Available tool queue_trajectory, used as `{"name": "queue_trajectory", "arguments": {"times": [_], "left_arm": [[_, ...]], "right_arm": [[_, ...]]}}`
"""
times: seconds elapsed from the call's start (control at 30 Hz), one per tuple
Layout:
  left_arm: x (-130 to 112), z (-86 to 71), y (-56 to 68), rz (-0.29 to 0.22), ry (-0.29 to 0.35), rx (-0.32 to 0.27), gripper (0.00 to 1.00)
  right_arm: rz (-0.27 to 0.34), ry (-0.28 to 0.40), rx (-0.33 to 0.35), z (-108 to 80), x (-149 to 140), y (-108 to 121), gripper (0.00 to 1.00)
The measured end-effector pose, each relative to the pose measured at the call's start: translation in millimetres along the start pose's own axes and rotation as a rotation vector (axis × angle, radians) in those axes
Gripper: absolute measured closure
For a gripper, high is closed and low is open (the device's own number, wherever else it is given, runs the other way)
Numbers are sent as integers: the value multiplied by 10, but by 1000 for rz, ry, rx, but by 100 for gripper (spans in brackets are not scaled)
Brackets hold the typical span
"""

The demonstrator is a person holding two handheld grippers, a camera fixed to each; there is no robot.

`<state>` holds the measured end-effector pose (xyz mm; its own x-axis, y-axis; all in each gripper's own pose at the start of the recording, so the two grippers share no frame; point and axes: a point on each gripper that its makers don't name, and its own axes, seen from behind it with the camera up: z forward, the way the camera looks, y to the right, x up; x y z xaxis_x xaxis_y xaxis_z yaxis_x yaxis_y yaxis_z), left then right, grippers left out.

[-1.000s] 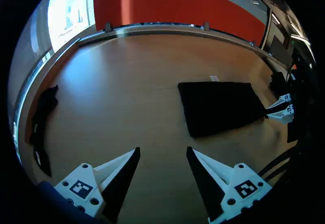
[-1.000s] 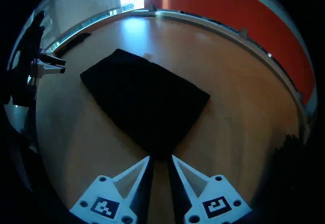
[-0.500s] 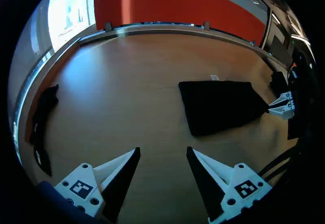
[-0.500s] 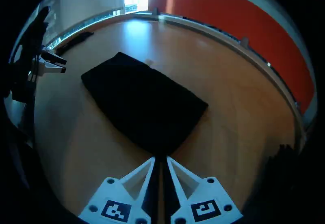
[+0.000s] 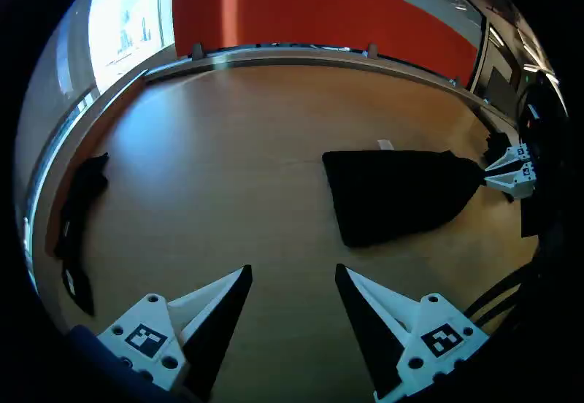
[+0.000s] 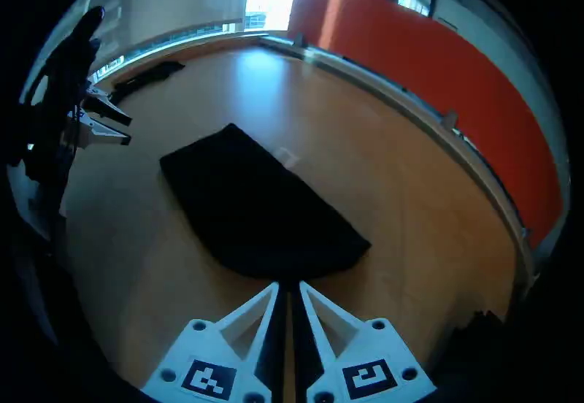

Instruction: Fold towel

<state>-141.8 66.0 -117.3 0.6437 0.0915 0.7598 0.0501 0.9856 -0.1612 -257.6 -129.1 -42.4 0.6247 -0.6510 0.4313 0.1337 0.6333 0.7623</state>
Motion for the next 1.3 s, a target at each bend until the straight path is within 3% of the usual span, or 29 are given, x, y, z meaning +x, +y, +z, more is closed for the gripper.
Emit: {"name": "queue_trajectory", "arguments": {"times": [0.5,0.9,1.3], "left_arm": [[126,-105,-49,-26,30,5,16],[152,-163,-86,-34,40,4,16],[103,-316,-262,-73,54,32,16]], "right_arm": [[-99,117,12,5,870,-124,96],[-135,129,39,69,1057,-222,96],[-197,143,141,409,1466,-728,96]]}}
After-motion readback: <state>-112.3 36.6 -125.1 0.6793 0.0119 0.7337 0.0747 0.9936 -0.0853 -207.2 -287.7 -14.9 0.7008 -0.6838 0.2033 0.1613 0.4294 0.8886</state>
